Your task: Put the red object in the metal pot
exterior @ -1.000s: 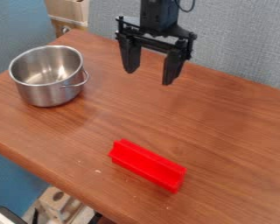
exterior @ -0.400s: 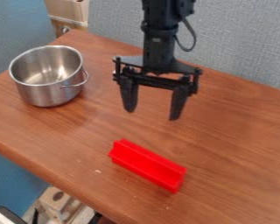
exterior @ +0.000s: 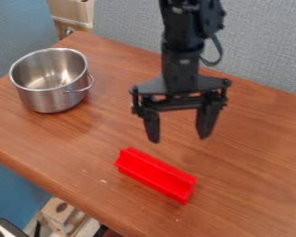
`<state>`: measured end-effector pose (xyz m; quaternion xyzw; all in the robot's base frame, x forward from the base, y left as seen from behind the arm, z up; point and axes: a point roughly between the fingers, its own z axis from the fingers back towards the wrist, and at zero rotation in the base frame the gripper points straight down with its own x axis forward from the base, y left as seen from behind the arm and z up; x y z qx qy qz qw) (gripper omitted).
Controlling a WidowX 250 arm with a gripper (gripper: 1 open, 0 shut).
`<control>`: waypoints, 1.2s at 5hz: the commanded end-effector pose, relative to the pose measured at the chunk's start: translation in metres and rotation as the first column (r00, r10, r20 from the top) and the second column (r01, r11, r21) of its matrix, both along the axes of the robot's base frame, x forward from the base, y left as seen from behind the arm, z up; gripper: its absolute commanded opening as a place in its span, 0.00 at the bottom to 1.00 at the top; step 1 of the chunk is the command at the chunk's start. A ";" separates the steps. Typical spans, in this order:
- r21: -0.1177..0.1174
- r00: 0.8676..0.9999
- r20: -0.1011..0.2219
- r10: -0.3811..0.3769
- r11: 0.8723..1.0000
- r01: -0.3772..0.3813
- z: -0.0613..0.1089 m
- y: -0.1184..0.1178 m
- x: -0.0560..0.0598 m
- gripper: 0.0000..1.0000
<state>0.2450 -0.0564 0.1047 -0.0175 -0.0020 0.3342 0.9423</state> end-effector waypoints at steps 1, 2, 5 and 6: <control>-0.040 0.969 0.066 0.239 0.971 -0.237 0.005 -0.010 -0.005 1.00; -0.058 0.906 0.071 0.417 0.909 -0.414 -0.004 -0.018 -0.015 1.00; -0.061 0.798 0.157 0.582 0.812 -0.580 -0.051 -0.031 -0.028 1.00; -0.056 0.784 0.201 0.587 0.806 -0.589 -0.062 -0.030 -0.024 1.00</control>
